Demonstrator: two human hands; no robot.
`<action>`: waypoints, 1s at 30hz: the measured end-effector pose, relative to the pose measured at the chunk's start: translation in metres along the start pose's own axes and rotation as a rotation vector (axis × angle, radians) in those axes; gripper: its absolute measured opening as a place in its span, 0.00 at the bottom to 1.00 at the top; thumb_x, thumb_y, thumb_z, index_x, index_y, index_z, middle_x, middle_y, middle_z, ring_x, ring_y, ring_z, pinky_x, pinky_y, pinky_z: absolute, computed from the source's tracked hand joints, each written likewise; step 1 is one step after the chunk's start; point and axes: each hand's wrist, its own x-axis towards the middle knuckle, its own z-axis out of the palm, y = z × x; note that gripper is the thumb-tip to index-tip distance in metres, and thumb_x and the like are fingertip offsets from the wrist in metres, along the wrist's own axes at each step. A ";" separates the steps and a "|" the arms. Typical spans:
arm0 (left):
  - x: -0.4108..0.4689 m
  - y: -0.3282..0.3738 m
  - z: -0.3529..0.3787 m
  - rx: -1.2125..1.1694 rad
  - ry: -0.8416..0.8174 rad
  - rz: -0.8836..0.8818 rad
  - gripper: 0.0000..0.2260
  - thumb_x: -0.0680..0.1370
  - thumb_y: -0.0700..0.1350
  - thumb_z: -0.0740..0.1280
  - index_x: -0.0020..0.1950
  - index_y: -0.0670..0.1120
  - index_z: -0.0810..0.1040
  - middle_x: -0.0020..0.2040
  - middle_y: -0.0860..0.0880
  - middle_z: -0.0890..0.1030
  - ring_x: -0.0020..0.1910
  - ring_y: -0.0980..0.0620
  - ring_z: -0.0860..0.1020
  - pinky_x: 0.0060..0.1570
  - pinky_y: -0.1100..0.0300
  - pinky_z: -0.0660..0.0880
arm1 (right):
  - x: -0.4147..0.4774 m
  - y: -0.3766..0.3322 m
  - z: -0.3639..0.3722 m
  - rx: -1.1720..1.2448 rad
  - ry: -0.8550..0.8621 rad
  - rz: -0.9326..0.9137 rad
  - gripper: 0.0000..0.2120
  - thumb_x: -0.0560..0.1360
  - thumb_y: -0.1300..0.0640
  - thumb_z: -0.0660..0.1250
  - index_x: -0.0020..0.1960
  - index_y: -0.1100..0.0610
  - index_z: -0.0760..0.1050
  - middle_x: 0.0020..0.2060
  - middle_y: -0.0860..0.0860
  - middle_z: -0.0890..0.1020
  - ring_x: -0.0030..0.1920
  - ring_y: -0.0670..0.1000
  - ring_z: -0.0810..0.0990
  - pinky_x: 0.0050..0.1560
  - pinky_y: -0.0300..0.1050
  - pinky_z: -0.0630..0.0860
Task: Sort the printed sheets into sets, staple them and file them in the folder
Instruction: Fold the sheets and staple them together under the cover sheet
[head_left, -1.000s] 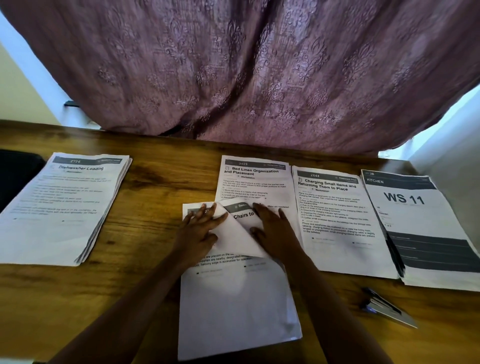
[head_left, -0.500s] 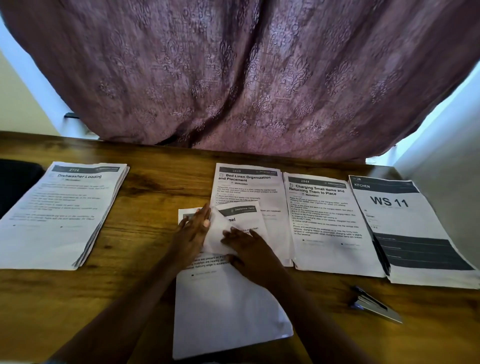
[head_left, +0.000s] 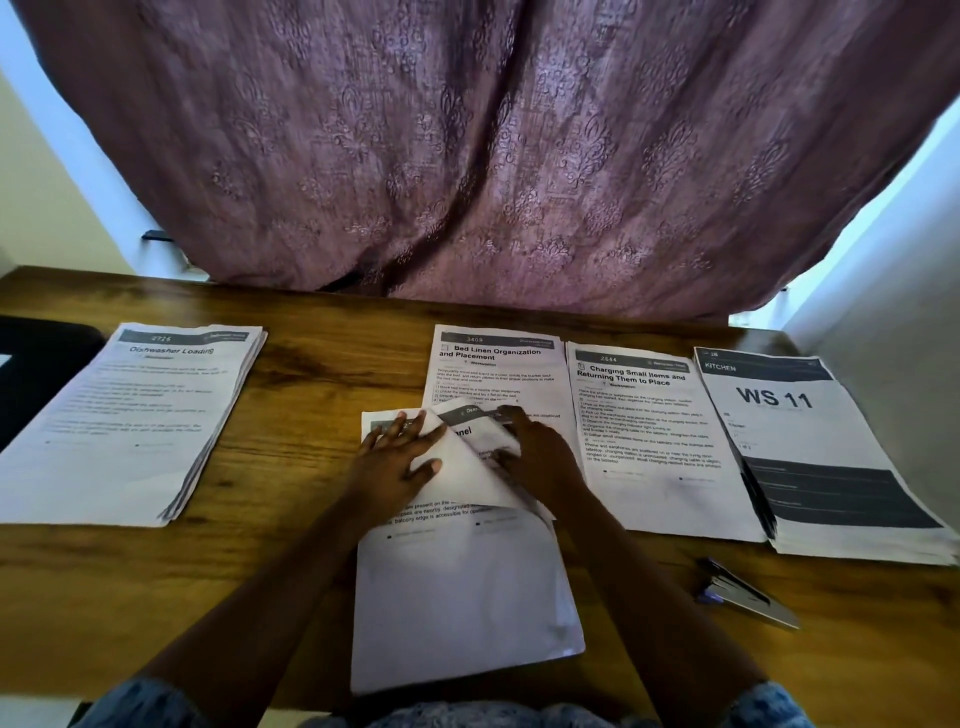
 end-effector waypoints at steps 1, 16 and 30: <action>0.000 0.001 0.000 -0.006 0.006 0.003 0.47 0.62 0.77 0.25 0.77 0.61 0.49 0.79 0.56 0.47 0.77 0.53 0.42 0.73 0.54 0.39 | -0.004 -0.005 -0.003 0.085 0.089 0.084 0.28 0.72 0.48 0.70 0.68 0.52 0.65 0.57 0.53 0.80 0.57 0.57 0.78 0.56 0.48 0.73; 0.001 0.000 0.003 -0.109 0.061 -0.002 0.34 0.71 0.75 0.36 0.75 0.63 0.44 0.76 0.57 0.48 0.77 0.53 0.46 0.74 0.52 0.44 | -0.036 -0.033 0.013 0.048 -0.170 -0.381 0.21 0.80 0.52 0.59 0.71 0.54 0.67 0.69 0.54 0.71 0.69 0.53 0.68 0.71 0.48 0.60; 0.002 -0.003 0.007 -0.033 0.074 0.019 0.44 0.66 0.75 0.28 0.77 0.60 0.51 0.78 0.56 0.49 0.78 0.54 0.44 0.74 0.52 0.42 | -0.019 -0.018 -0.003 0.254 0.205 0.265 0.28 0.72 0.45 0.70 0.68 0.49 0.65 0.57 0.52 0.80 0.56 0.56 0.79 0.56 0.47 0.73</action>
